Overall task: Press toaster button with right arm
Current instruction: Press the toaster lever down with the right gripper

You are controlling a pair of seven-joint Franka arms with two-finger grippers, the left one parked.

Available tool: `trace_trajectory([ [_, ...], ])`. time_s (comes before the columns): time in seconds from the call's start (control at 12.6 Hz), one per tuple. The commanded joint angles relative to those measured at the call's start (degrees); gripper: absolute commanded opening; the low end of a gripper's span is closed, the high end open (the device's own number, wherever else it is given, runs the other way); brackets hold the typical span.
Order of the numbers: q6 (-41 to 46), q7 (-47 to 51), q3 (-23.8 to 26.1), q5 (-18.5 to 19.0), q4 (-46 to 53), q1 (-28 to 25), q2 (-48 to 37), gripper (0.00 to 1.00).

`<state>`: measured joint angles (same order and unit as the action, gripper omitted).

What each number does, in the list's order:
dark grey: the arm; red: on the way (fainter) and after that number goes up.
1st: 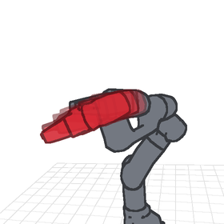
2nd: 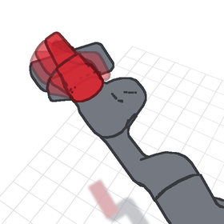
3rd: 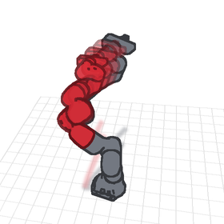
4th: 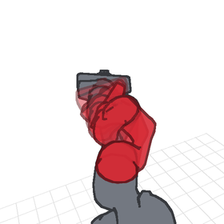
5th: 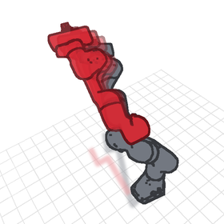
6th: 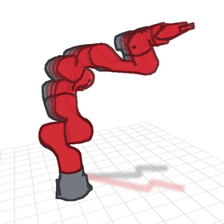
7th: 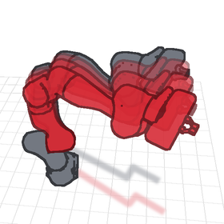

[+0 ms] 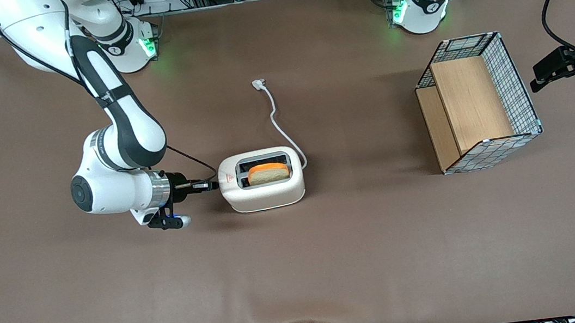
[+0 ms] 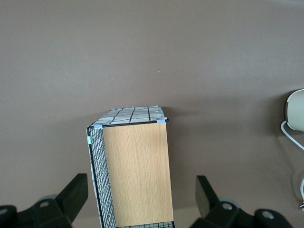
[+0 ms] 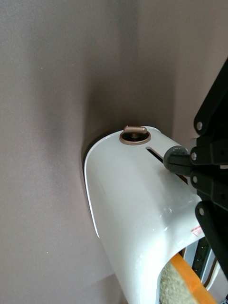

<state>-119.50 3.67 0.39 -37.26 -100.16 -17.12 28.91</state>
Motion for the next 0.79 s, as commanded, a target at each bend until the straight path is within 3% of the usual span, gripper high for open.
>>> trace_trajectory([
  [0.0, -2.8, -2.6, -0.3, -1.2, -0.7, -1.1, 0.9, 0.00],
  [0.71, -6.8, -5.6, -0.2, -1.5, -1.8, -2.0, 3.1, 0.00],
])
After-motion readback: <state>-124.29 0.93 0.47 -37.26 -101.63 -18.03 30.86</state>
